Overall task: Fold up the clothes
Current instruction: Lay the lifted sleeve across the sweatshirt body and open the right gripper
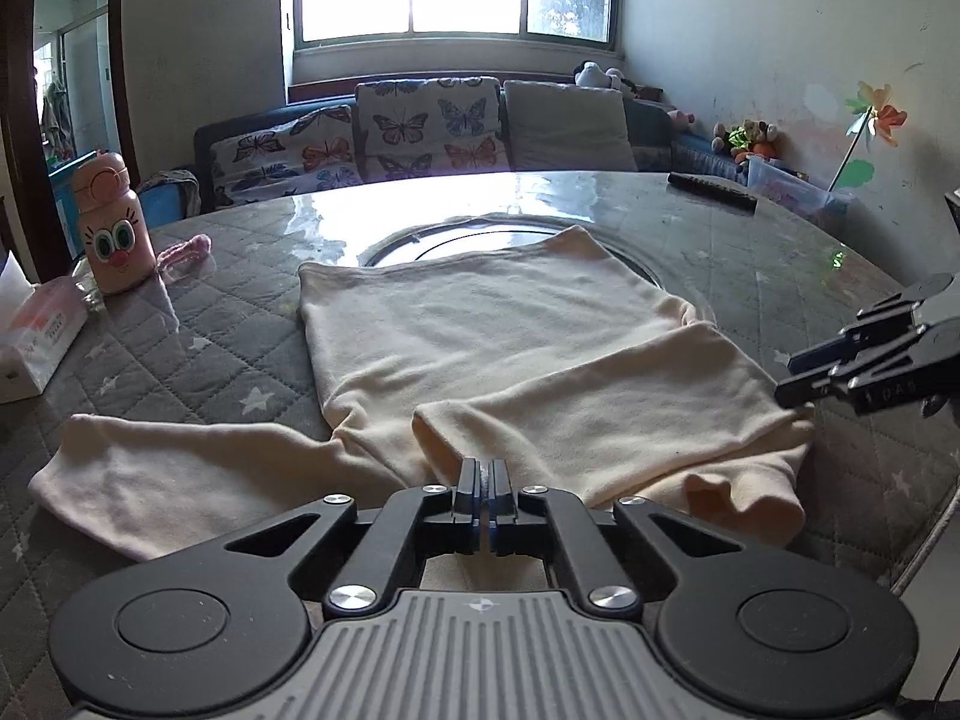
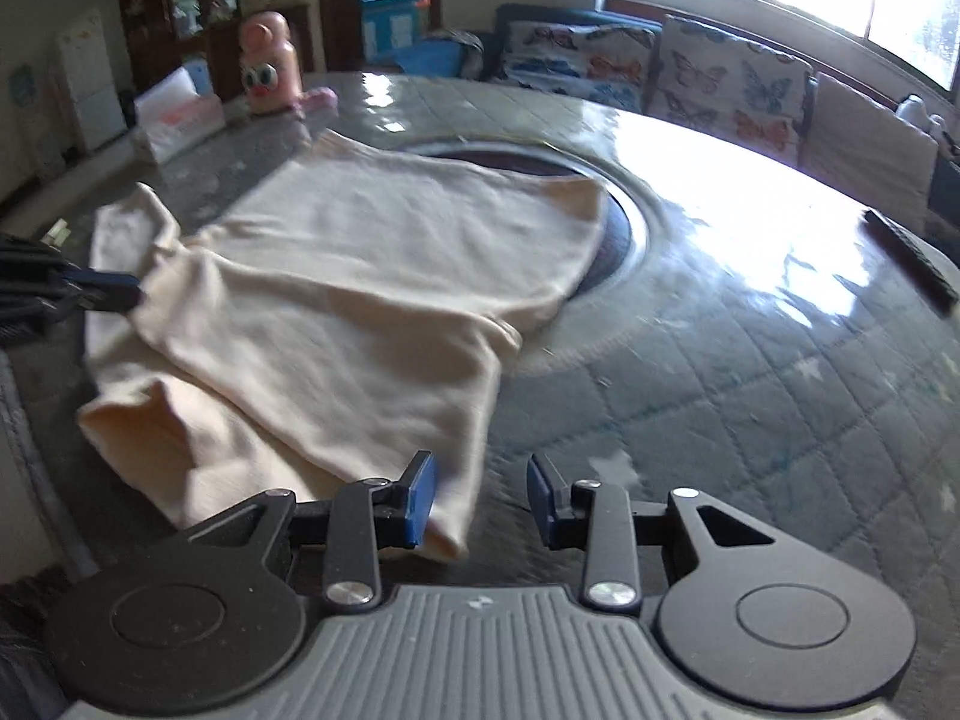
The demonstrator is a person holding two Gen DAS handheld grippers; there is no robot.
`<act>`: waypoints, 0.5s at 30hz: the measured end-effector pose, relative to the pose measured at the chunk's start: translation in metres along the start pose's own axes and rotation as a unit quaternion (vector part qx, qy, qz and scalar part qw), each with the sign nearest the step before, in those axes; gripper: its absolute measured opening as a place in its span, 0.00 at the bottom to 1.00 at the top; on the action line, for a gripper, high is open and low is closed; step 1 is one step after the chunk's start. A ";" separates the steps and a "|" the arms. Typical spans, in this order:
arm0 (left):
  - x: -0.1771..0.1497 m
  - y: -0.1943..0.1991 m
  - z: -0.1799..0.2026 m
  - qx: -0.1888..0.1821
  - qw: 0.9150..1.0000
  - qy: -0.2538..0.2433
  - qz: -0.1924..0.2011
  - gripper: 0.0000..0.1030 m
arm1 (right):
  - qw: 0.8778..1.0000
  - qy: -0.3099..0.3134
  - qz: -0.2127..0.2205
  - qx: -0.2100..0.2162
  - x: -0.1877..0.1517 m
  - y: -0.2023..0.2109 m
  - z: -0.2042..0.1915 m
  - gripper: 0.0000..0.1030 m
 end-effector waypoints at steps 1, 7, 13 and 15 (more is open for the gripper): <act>-0.003 -0.002 -0.001 0.002 1.000 -0.001 -0.006 0.03 | 1.000 -0.003 0.001 0.001 0.001 0.001 0.002 0.32; -0.005 -0.004 -0.009 0.016 1.000 0.012 -0.015 0.04 | 0.999 -0.003 0.039 0.023 0.027 0.002 -0.008 0.32; 0.010 -0.006 0.003 -0.006 1.000 -0.001 0.009 0.05 | 0.998 0.017 0.044 0.050 0.044 -0.020 -0.033 0.32; 0.007 -0.017 0.004 -0.010 1.000 -0.001 -0.003 0.06 | 0.998 0.016 0.039 0.051 0.045 -0.030 -0.036 0.32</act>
Point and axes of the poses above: each gripper's, at about its wrist camera, not at the fingertips, and y roughly against the way its jaws point, z to its right, x to its top, the point moved 8 cm from there along -y, roughly the way its jaws point, and after that the axes turned 15 degrees about -y, right-handed, at the moved point
